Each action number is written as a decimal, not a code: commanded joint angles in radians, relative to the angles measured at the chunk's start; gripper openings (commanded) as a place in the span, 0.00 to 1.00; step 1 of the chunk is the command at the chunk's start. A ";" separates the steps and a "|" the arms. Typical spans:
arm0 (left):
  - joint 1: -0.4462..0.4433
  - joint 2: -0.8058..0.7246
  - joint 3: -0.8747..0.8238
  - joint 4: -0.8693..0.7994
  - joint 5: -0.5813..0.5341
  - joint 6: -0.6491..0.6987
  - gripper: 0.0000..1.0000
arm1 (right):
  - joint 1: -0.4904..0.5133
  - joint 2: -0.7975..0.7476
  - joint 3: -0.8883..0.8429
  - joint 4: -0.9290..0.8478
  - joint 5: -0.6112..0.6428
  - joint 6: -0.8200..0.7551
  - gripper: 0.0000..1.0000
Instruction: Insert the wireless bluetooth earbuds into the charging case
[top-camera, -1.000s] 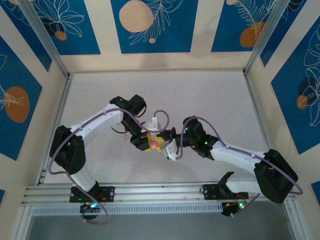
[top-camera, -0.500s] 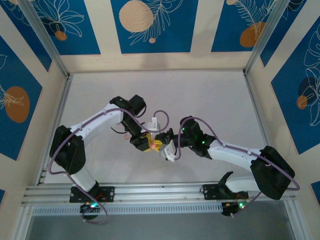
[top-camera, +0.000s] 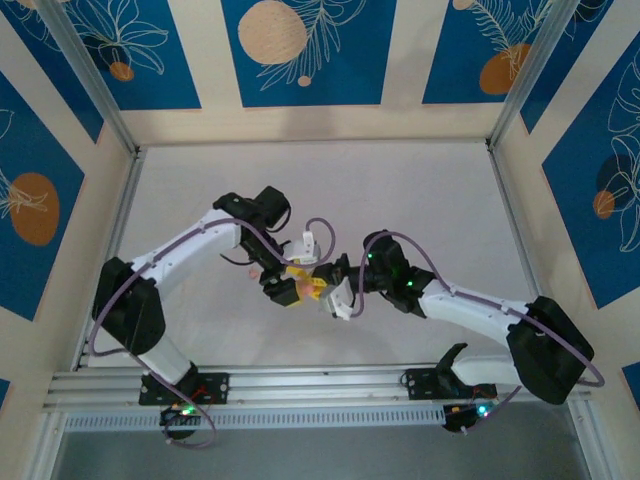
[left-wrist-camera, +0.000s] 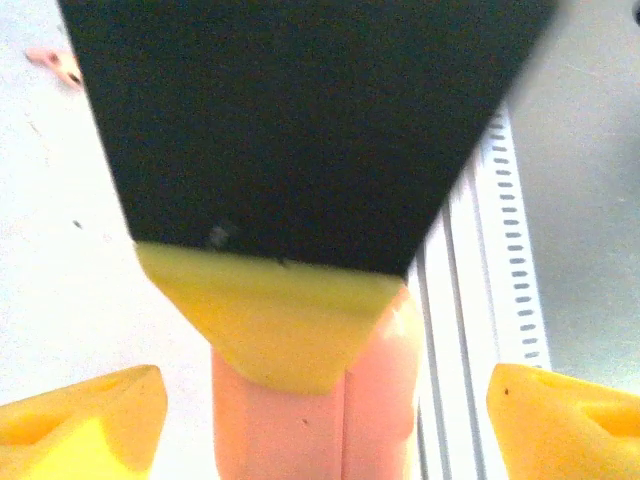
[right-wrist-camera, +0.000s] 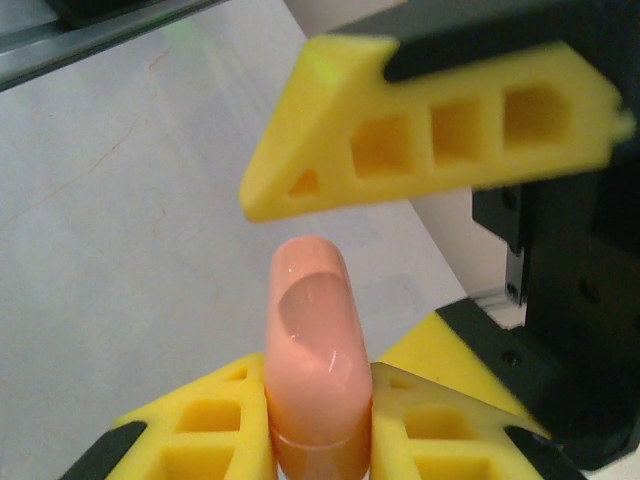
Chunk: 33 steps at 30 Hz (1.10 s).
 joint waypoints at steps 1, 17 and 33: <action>-0.003 -0.092 -0.052 0.159 0.012 -0.022 0.84 | -0.056 -0.047 -0.029 -0.013 -0.081 0.131 0.18; 0.017 -0.353 -0.463 0.968 -0.073 -0.203 0.77 | -0.323 -0.054 -0.010 0.005 -0.381 0.901 0.16; 0.017 -0.314 -0.555 1.186 0.014 -0.341 0.73 | -0.372 -0.056 0.027 0.005 -0.412 1.224 0.16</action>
